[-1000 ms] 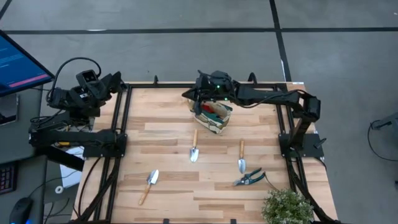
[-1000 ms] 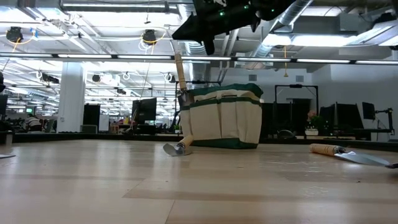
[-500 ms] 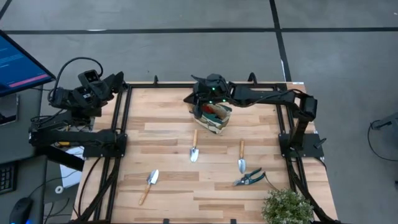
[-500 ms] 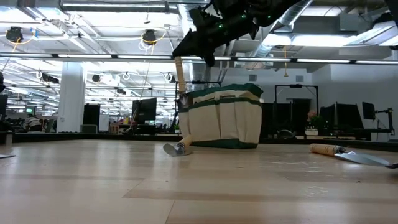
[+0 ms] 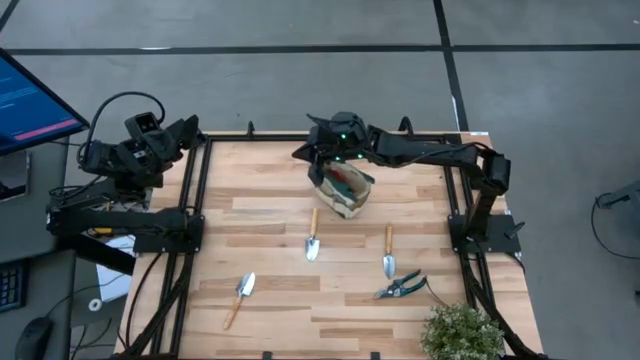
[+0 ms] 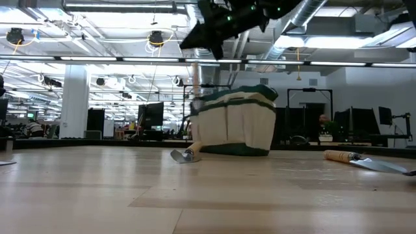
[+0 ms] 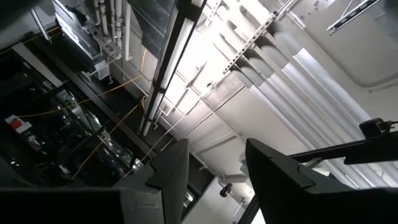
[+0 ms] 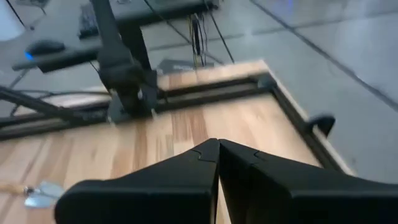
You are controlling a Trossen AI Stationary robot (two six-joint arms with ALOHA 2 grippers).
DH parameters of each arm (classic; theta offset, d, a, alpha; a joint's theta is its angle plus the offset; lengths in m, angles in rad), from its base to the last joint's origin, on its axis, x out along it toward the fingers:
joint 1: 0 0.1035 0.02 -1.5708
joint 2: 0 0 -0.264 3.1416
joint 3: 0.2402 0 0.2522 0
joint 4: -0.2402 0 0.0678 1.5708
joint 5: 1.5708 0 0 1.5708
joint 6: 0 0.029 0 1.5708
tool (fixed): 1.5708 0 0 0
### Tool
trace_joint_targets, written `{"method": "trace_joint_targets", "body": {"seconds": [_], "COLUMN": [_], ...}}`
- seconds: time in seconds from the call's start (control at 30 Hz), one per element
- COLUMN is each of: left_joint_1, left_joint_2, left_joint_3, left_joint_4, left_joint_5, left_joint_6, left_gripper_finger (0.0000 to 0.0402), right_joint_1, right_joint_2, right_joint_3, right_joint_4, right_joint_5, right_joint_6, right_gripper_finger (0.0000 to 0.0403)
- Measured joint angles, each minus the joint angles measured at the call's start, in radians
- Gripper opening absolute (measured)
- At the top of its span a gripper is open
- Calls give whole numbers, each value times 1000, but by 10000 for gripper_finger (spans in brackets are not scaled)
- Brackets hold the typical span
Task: Pick & Place Garden tools in Gardening bag
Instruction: Put the brown trowel into the gardening bag
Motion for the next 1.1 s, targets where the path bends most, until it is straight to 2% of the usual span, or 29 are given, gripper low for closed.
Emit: {"method": "trace_joint_targets", "body": {"seconds": [0.2,0.57,0.9,1.1], "left_joint_1": [0,0,0,0], "left_joint_2": [3,4,4,4], "left_joint_3": [-5,-19,-19,-19], "left_joint_4": [-2,-8,-8,-8], "left_joint_5": [-1,-3,-3,-3], "left_joint_6": [24,24,24,23], "left_gripper_finger": [159,159,159,159], "right_joint_1": [1,13,0,4], "right_joint_2": [0,0,0,-74], "right_joint_3": [53,1,-57,-37], "right_joint_4": [-38,-77,-1,49], "right_joint_5": [9,53,49,75], "right_joint_6": [-23,-63,-30,-70], "right_gripper_finger": [0,0,0,0]}}
